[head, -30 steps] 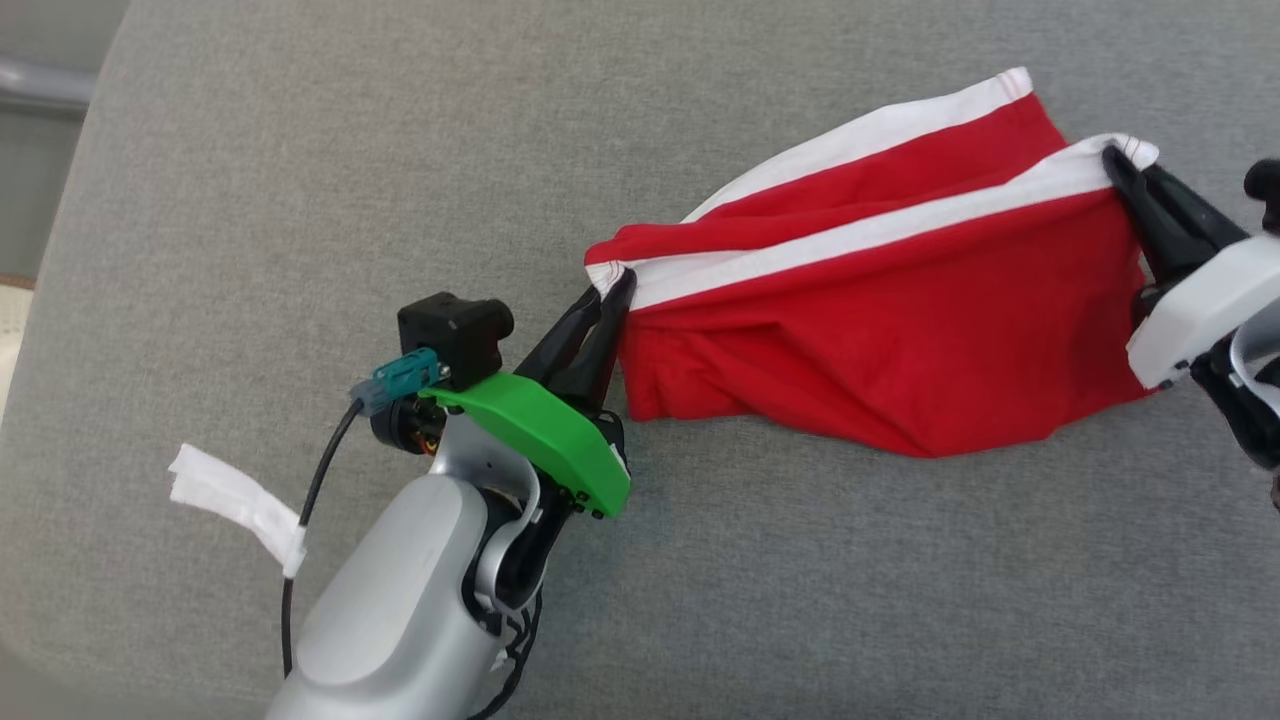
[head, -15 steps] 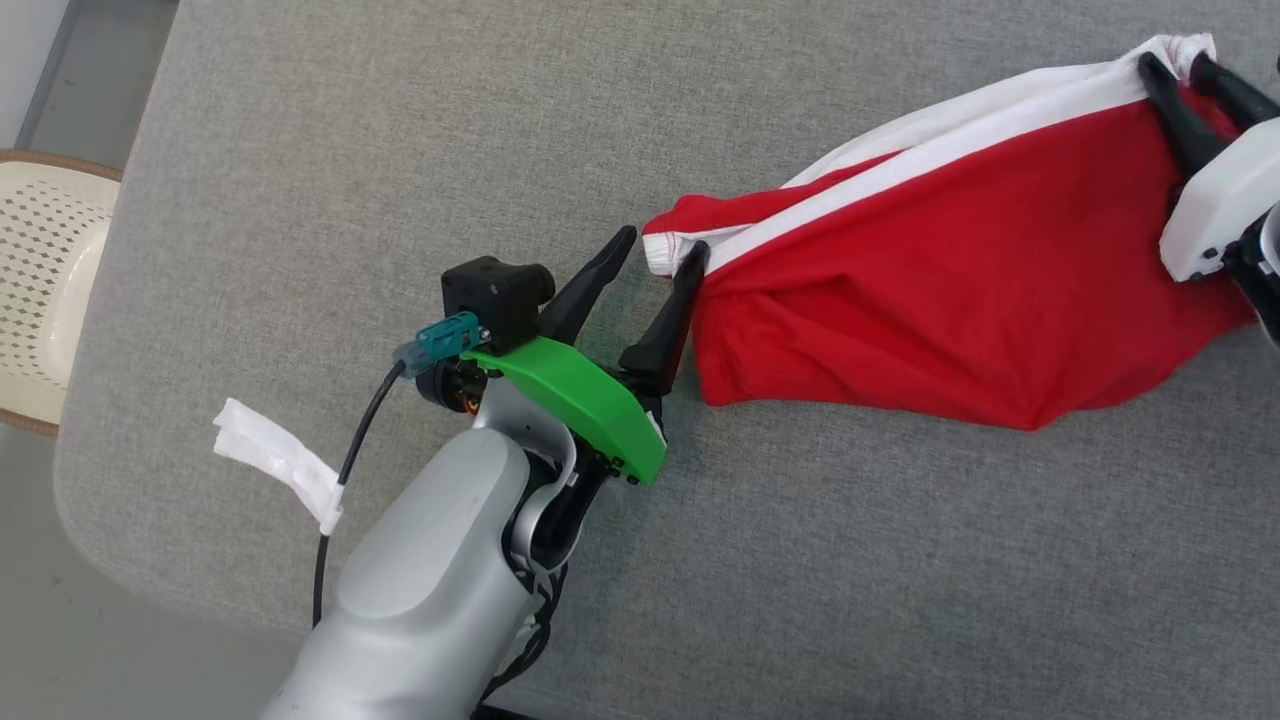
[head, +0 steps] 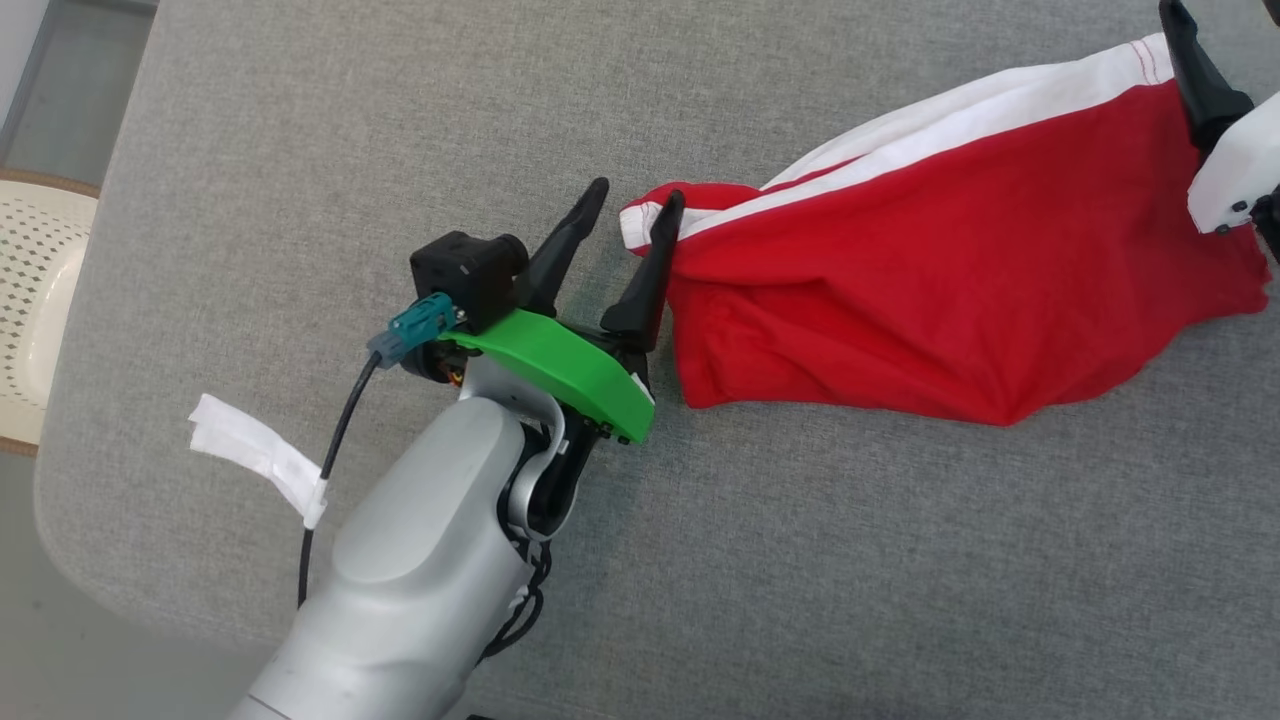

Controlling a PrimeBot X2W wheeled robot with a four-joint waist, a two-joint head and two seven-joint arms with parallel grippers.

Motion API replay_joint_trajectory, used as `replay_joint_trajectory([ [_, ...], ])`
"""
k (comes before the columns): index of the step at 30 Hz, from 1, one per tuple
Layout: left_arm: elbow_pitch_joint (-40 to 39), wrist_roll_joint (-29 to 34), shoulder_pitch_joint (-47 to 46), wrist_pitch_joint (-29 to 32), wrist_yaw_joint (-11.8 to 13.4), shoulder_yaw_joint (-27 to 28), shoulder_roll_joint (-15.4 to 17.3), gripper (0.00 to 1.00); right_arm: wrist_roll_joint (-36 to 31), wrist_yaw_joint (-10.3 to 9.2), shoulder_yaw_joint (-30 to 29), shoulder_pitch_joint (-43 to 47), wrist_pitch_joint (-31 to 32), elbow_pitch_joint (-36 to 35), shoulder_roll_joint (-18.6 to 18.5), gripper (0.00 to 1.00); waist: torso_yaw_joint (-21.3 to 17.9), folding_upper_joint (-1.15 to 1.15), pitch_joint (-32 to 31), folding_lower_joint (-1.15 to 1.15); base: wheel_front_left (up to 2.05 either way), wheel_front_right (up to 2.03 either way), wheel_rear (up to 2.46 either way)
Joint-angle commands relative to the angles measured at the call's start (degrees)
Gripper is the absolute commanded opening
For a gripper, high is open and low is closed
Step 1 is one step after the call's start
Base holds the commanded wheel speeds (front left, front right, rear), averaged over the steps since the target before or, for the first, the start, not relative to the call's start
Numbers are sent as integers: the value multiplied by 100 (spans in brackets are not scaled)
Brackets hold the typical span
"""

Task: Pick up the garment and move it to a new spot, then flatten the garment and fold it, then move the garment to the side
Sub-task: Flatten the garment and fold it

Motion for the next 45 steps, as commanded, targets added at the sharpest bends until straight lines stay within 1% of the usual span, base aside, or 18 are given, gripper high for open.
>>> replay_joint_trajectory([
  [1,41,113,-97,-67,70,95,40,100,-64,-8,-88,154,-127,-41,26,100,-69,0,-105,0,0,0,0],
  [3,34,255,-30,-110,148,208,128,100,-138,-8,-217,340,-267,-103,116,100,-140,0,-218,0,0,0,0],
  [5,-151,538,138,-145,289,426,246,100,-258,-8,-347,561,-410,-190,180,100,-224,0,-364,0,0,0,0],
  [9,-920,1215,967,-136,504,1036,384,100,-504,-8,-598,1220,-625,-332,420,100,-404,0,-777,0,0,0,0],
  [12,-1620,1700,1816,-137,607,1529,372,100,-695,-7,-741,1583,-502,-427,714,100,-549,0,-980,0,0,0,0],
  [16,-2296,2282,2854,-137,543,1879,240,100,-986,-7,-873,1698,-158,-552,1001,100,-591,0,-1043,0,0,0,0],
  [18,-2471,2362,3223,-137,468,1995,151,100,-1149,-7,-906,1596,74,-621,1103,100,-530,0,-975,0,0,0,0],
  [21,-2613,2625,3476,-138,290,2011,65,100,-1434,-7,-933,1461,447,-679,1108,100,-346,0,-796,0,0,0,0],
  [24,-2711,2713,3523,-138,140,1981,18,100,-1735,-7,-965,1282,836,-643,1042,100,-99,0,-571,0,0,0,0],
  [26,-2754,2693,3482,-133,118,1965,7,100,-1915,-7,-989,1167,1051,-588,987,100,54,0,-430,0,0,0,0],
  [32,-2914,2349,3301,-132,325,1867,-2,100,-2292,-7,-1065,1083,1658,-179,834,100,370,0,-214,0,0,0,0],
  [37,-2914,2296,3279,-133,402,1997,-2,100,-2378,-7,-1206,1167,1935,120,744,100,426,0,-229,0,0,0,0],
  [42,-2894,2326,3301,-133,360,2057,-3,100,-2448,-16,-1452,1351,2310,293,580,100,378,0,-286,0,0,0,0],
  [45,-2870,2337,3308,-132,336,2008,-2,100,-2282,-15,-1497,1537,2598,289,623,100,337,0,-314,0,0,0,0],
])
